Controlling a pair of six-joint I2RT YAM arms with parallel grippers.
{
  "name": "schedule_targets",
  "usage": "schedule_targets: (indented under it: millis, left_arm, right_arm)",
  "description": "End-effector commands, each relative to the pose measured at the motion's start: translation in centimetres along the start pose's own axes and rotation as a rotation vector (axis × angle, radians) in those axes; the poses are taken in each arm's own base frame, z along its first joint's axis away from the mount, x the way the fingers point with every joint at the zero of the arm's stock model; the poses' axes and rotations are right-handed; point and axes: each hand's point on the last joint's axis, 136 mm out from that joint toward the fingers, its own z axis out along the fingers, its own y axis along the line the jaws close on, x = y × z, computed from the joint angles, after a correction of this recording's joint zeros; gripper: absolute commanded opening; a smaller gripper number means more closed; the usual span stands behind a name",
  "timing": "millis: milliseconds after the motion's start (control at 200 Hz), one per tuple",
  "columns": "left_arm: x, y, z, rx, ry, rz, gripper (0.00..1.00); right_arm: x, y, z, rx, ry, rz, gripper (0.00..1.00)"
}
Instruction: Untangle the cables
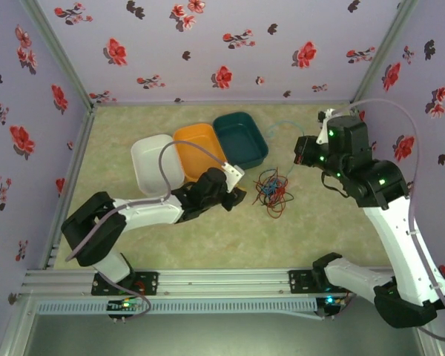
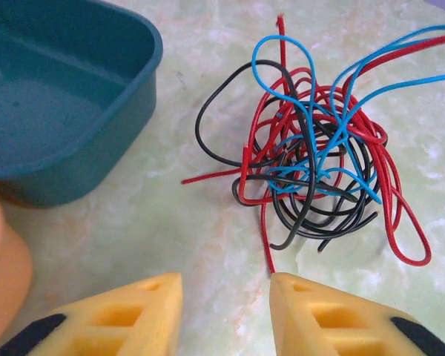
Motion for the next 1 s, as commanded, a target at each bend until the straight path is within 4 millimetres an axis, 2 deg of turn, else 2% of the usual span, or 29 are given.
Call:
schedule_targets:
  millis: [0,175,285,610,725,995]
  left_arm:
    - [-1.7,0.1,-1.2,-0.02,-0.071,0.011,0.5]
    - [-3.7,0.4,-2.1,-0.04,-0.139,0.011,0.77]
    - [-5.4,0.5,-2.8,-0.052,-0.201,0.017,0.99]
    - [-9.9,-0.4,-3.5,-0.033,-0.334,0.129,1.0]
    - [-10.4,-0.3,-3.4,-0.045,-0.344,0.131,1.0]
    - [-11.8,-0.7,-4.0,-0.024,-0.41,0.111,1.0]
  right_arm:
    - [-1.3,0.9,-1.5,-0.024,-0.03,-0.056,0.0]
    - [-4.6,2.9,-4.6,-0.084,-0.123,-0.092,0.0]
    - [-6.6,4.0,-6.5,-0.109,-0.178,-0.116,0.0]
    - [-11.6,7.0,-10.7,-0.173,-0.3,-0.179,0.0]
    - [-13.1,7.7,-11.5,-0.19,-0.351,-0.189,0.0]
    - [-16.7,10.2,-15.1,-0.296,-0.517,-0.187,0.0]
